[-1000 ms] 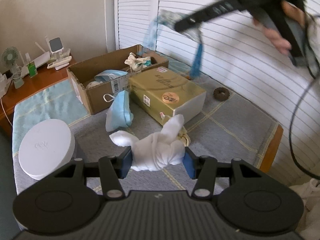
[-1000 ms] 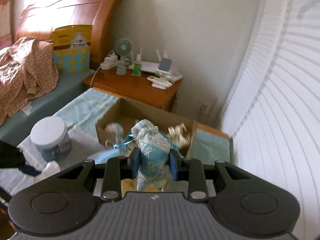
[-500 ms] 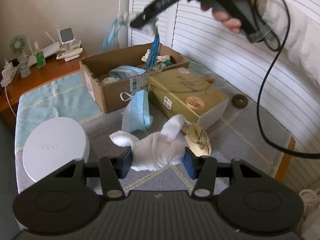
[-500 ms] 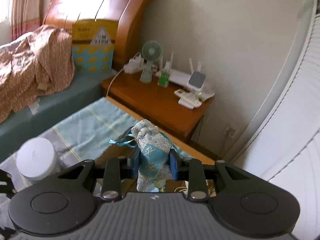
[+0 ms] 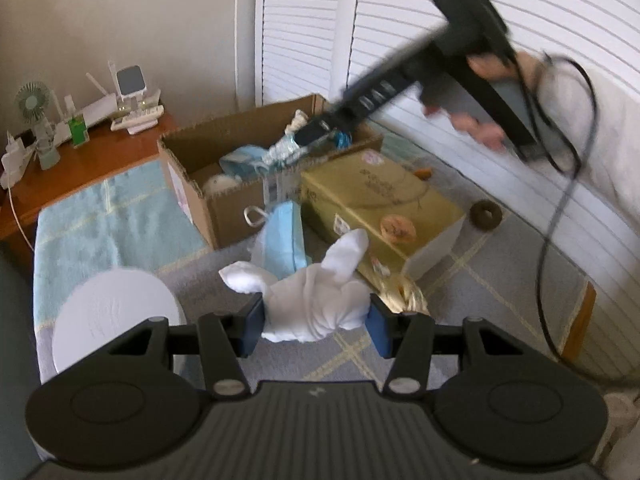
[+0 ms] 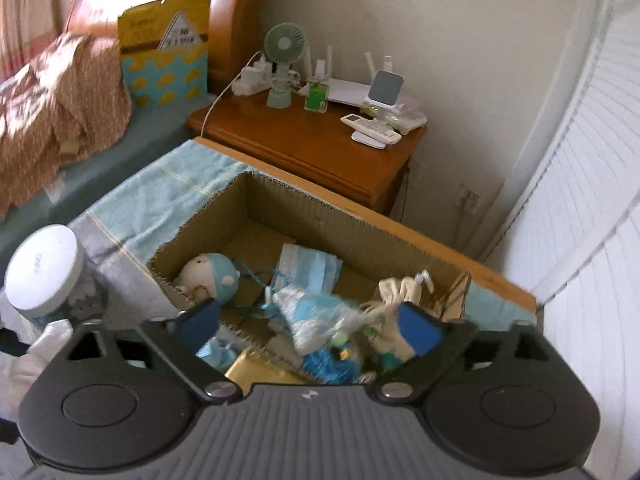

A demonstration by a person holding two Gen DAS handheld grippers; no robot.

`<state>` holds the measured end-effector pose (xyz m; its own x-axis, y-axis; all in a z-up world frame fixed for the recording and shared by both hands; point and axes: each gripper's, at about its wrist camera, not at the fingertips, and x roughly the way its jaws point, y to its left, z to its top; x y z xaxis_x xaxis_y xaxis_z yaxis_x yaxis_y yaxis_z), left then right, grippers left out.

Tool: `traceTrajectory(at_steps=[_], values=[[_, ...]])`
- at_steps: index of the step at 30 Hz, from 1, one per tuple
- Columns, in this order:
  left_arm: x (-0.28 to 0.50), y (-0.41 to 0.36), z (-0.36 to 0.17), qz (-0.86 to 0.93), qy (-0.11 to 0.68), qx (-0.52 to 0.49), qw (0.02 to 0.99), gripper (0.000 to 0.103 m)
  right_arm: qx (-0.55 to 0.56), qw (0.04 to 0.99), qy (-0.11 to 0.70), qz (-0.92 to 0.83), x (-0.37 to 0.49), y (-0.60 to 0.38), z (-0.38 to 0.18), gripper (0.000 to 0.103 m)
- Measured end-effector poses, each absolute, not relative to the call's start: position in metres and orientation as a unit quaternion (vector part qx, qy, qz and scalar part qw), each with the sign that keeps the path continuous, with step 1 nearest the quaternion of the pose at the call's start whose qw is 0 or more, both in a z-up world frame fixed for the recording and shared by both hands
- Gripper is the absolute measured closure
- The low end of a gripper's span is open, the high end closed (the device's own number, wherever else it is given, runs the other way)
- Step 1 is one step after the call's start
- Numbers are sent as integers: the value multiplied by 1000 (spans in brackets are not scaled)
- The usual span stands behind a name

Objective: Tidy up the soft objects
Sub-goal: 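Lower the white bunny into the cardboard box and open the left tool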

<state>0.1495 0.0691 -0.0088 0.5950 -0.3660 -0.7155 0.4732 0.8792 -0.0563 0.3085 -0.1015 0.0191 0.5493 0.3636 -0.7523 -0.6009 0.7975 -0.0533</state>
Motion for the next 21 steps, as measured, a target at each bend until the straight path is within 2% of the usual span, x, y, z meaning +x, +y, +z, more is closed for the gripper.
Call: traceTrajectory(at_steps=[14,21], values=[[234,56,33,-208,351,87,909,51,-85,899,380,198,245,-142,8,0],[292,39,33,-186,358,91,911,51,-71,912,359,185,219,-152,13,0]])
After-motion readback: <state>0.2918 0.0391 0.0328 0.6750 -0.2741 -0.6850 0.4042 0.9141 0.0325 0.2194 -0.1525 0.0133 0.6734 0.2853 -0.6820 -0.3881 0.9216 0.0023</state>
